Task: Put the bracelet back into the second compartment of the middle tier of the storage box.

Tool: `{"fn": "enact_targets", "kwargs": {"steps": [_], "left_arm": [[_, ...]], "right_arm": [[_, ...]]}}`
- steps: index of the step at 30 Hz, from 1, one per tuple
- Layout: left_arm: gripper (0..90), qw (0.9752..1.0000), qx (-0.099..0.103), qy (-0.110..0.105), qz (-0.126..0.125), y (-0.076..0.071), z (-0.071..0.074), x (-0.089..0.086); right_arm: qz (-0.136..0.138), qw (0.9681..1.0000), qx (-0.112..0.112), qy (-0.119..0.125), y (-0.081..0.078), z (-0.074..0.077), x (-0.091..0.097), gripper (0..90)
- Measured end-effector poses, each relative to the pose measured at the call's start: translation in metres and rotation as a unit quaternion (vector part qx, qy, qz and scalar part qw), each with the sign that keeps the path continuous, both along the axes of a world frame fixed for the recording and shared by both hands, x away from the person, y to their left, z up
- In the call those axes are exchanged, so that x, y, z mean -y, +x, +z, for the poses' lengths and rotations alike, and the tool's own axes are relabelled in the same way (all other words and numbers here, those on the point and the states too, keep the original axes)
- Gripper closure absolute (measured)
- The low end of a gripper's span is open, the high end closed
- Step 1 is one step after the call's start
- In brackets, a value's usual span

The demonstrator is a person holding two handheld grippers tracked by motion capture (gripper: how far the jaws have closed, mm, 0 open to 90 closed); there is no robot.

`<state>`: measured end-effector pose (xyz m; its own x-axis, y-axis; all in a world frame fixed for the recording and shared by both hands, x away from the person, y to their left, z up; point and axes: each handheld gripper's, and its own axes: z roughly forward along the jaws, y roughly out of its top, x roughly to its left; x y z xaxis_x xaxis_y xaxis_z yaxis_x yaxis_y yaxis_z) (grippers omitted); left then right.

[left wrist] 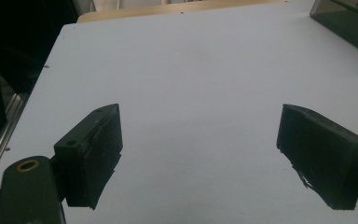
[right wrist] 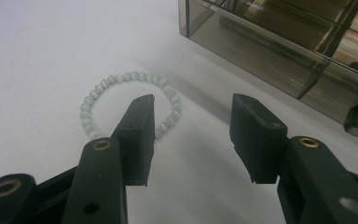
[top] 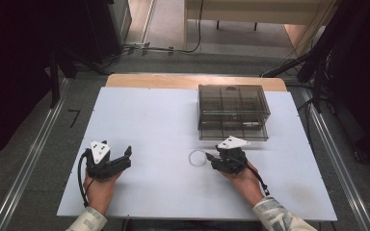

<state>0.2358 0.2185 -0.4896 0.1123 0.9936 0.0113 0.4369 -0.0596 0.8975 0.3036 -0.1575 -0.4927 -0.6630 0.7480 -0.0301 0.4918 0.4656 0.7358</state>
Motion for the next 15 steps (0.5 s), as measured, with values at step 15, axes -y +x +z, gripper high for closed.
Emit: {"fn": "enact_targets", "kwargs": {"steps": [15], "left_arm": [[15.2, 1.0000, 0.000, 0.002, -0.002, 0.000, 0.000, 0.000]], "right_arm": [[-0.009, 0.9998, -0.016, 0.002, 0.011, -0.008, -0.009, 58.7]]}}
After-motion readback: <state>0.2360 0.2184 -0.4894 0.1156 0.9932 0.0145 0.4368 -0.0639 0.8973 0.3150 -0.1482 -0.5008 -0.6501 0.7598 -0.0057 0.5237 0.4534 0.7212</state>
